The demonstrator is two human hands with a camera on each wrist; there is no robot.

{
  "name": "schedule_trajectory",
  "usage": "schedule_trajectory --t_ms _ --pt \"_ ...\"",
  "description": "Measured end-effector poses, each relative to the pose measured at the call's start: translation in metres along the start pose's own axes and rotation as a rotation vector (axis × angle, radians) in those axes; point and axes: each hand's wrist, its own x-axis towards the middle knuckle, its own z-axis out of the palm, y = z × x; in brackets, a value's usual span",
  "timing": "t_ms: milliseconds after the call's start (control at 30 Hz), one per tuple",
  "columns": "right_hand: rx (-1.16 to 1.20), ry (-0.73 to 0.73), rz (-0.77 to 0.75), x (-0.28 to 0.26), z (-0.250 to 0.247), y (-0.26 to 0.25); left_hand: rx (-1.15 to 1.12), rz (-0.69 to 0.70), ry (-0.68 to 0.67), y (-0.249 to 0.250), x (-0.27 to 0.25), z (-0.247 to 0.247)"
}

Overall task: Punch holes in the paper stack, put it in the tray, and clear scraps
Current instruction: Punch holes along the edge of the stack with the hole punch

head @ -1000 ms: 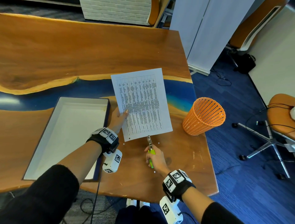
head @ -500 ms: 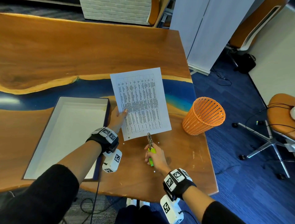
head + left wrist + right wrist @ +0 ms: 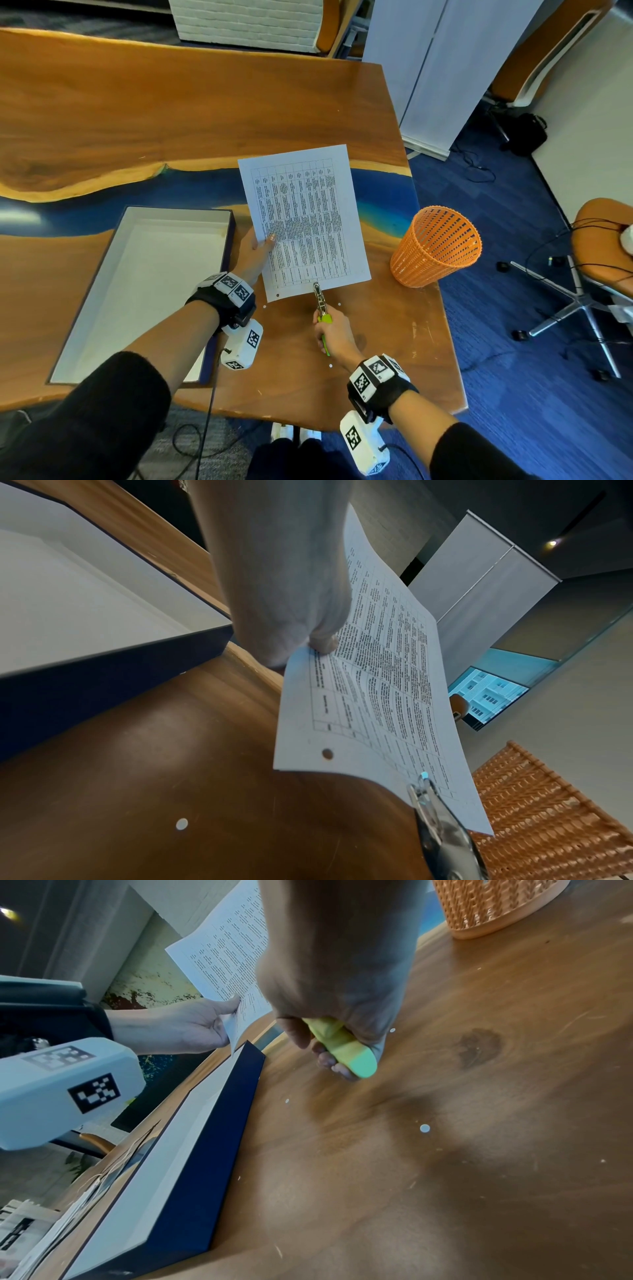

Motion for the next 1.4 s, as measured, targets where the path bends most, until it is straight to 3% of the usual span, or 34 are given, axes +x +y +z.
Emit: schedule_trajectory --t_ms 1400 --pt "-0.071 0.027 -0.019 0.002 -0.0002 0.0048 -0.02 -0.027 0.0 -0.0047 0.0012 0.0024"
